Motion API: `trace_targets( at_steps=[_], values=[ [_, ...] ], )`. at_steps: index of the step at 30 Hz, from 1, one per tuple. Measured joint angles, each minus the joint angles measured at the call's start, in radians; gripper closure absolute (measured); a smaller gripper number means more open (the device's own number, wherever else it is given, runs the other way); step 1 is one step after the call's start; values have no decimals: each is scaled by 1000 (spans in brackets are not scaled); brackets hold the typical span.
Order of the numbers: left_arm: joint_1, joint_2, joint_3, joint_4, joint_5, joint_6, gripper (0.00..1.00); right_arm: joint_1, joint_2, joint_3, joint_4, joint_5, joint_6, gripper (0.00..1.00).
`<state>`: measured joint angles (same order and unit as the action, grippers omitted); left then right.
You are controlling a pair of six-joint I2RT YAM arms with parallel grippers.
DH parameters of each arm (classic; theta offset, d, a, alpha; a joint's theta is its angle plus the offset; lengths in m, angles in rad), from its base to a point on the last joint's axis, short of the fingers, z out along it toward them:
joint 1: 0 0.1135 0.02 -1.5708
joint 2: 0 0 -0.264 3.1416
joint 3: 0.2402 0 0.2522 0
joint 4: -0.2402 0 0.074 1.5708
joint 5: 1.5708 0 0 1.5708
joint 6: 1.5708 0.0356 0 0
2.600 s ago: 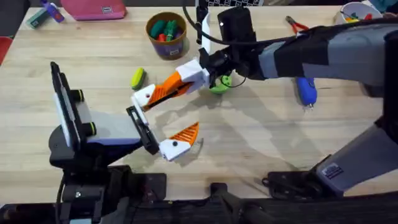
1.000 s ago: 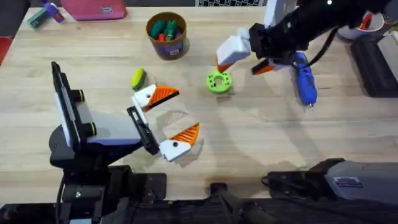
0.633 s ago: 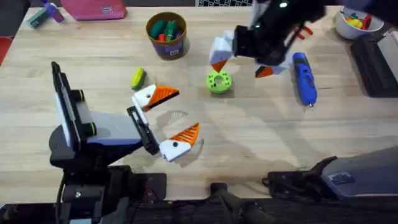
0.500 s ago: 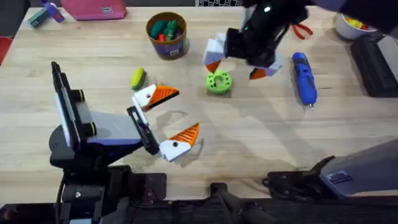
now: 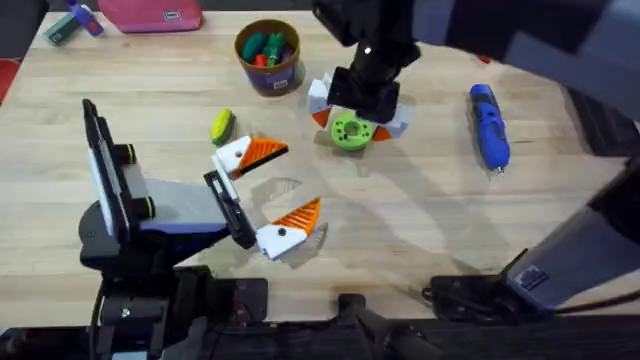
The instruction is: Pick up the gripper from the table and insert it into the empty holder that is missing its gripper. Then pick up a screw, insert it into the mounting hole, and use the screwdriver to tighten it. Finally, clean up the table by picking up the vegetable and placing it into the bucket.
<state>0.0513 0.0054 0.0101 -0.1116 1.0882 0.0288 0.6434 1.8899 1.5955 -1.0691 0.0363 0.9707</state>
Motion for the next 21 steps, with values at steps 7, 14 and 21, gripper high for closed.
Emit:
trace_targets(
  at_steps=[7,14,21],
  values=[
    [0,0,0,0,0,0,15,0,66,0,53,10,25,143],
    [0,0,0,0,0,0,16,0,77,0,63,40,76,297],
    [0,0,0,0,0,0,15,0,110,0,77,49,96,325]
  ],
)
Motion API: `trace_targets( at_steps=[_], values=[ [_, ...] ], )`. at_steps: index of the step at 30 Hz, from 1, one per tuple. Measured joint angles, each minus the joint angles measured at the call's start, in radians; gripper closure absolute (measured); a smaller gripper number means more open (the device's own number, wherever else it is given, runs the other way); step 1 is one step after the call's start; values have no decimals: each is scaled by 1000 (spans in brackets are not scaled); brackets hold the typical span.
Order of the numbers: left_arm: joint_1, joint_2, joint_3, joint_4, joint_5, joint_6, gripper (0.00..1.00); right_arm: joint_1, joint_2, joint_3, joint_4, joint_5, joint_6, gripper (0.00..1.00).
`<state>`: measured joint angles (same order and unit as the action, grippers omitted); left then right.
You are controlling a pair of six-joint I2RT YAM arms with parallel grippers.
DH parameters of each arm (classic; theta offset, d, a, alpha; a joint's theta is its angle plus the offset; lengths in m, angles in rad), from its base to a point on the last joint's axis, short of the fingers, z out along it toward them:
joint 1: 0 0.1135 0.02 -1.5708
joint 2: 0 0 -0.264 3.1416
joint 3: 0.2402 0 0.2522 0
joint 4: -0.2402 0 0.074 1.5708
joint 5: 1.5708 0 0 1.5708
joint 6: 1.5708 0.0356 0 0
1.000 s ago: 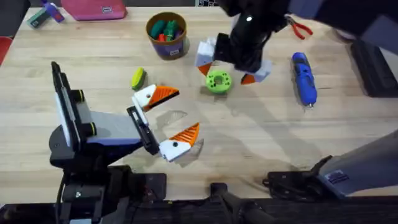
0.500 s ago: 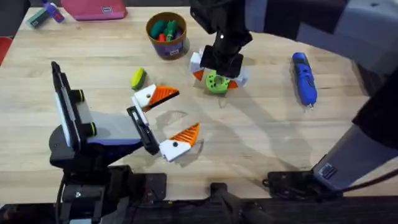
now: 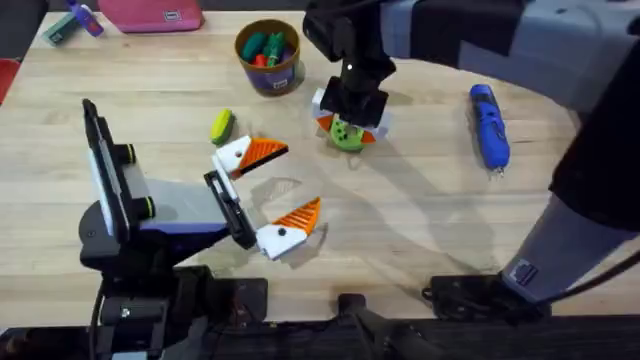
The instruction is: Pick up the gripper from the table and insert it into the empty holder that is missing its gripper. Then pick up a screw, insert it into the mounting hole, and use the screwdriver to tighten it. Finally, clean up the table by picking up the vegetable and placing it into the bucket.
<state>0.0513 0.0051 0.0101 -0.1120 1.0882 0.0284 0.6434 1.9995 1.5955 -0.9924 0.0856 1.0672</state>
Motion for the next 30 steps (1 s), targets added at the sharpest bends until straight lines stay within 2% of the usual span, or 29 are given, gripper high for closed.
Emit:
trace_targets(
  at_steps=[3,8,30],
  values=[
    [0,0,0,0,0,0,16,0,10,0,2,1,3,347],
    [0,0,0,0,0,0,15,0,10,0,5,4,6,436],
    [0,0,0,0,0,0,15,9,10,-2,5,30,18,588]
  ],
)
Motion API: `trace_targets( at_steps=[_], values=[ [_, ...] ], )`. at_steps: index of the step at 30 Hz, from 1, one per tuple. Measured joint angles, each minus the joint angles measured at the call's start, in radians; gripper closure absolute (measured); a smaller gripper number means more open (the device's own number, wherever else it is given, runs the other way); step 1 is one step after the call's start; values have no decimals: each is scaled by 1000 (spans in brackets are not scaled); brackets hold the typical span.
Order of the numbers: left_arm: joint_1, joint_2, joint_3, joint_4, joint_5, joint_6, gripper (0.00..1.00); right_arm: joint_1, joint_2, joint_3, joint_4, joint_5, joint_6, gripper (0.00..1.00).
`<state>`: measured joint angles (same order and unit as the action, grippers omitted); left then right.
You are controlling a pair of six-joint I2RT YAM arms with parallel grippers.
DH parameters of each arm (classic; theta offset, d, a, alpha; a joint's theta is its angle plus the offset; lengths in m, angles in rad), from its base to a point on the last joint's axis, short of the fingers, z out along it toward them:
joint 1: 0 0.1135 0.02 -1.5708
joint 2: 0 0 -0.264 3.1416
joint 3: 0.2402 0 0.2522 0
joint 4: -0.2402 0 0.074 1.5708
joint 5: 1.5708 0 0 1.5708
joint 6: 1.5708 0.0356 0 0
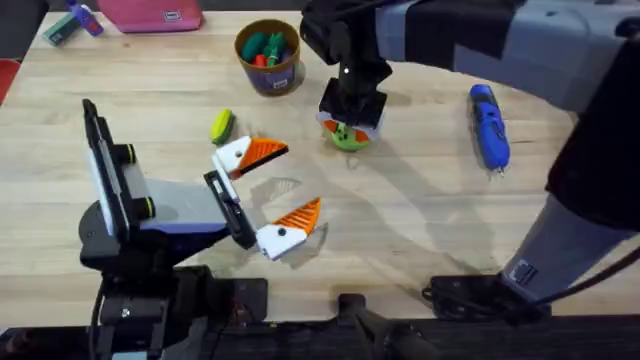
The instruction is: Pick up the gripper from the table and insert it into the empty holder that is missing its gripper. Then pick up a screw, insert it into the mounting hole, and use the screwdriver to tighten it. Finally, clean up the table by picking up the vegetable and placing it into the bucket.
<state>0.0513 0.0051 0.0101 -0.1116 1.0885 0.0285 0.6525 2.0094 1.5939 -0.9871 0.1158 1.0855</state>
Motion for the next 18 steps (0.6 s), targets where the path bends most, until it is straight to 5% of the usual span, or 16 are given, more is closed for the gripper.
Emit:
trace_targets(
  at_steps=[7,18],
  values=[
    [0,0,0,0,0,0,15,0,0,-25,3,0,8,599],
    [0,0,0,0,0,0,15,4,0,-27,16,16,11,801]
  ],
)
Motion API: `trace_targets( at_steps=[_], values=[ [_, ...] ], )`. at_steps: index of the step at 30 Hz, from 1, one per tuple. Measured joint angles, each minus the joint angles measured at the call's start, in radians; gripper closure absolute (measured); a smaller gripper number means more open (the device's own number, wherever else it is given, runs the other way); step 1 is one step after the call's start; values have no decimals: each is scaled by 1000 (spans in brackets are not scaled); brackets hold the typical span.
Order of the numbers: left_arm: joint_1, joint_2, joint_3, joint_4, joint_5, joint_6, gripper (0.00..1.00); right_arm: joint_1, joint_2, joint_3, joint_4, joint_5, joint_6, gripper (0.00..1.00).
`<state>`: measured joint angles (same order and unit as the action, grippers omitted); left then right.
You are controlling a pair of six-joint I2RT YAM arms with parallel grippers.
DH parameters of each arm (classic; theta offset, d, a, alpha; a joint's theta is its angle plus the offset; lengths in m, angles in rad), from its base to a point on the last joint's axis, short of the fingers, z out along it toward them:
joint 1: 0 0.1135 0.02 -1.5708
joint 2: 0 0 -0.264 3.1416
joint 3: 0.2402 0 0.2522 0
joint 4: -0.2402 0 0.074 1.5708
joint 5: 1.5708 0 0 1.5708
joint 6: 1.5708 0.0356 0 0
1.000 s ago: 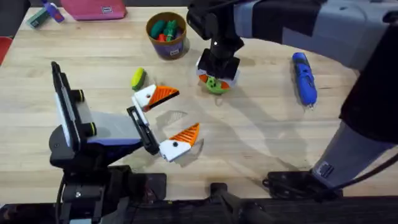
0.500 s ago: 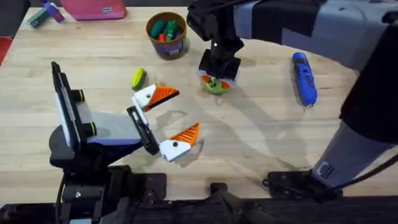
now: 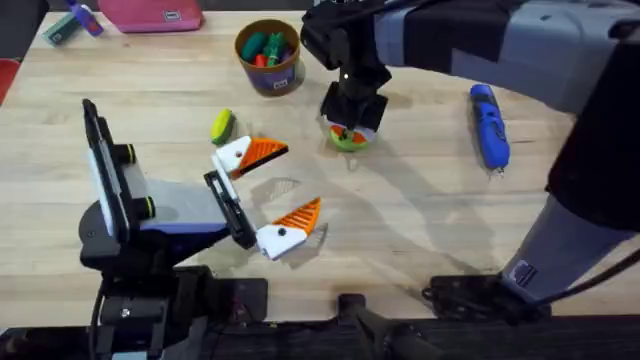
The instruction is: Pick up the gripper from the table and insert it into the empty holder that is missing its gripper. Then pick up a screw, insert it into the mounting hole, and use the screwdriver to tighten it. Finally, clean up the table by picking up the vegetable and placing it into the bucket.
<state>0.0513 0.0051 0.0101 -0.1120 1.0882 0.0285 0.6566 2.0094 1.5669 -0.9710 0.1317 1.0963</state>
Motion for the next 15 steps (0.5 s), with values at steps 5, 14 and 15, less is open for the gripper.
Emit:
trace_targets(
  at_steps=[5,14,15],
  values=[
    [0,0,0,0,0,0,15,6,0,0,11,3,1,964],
    [0,0,0,0,0,0,15,16,0,-2,19,6,0,995],
    [0,0,0,0,0,0,15,16,0,-2,19,7,0,995]
  ],
)
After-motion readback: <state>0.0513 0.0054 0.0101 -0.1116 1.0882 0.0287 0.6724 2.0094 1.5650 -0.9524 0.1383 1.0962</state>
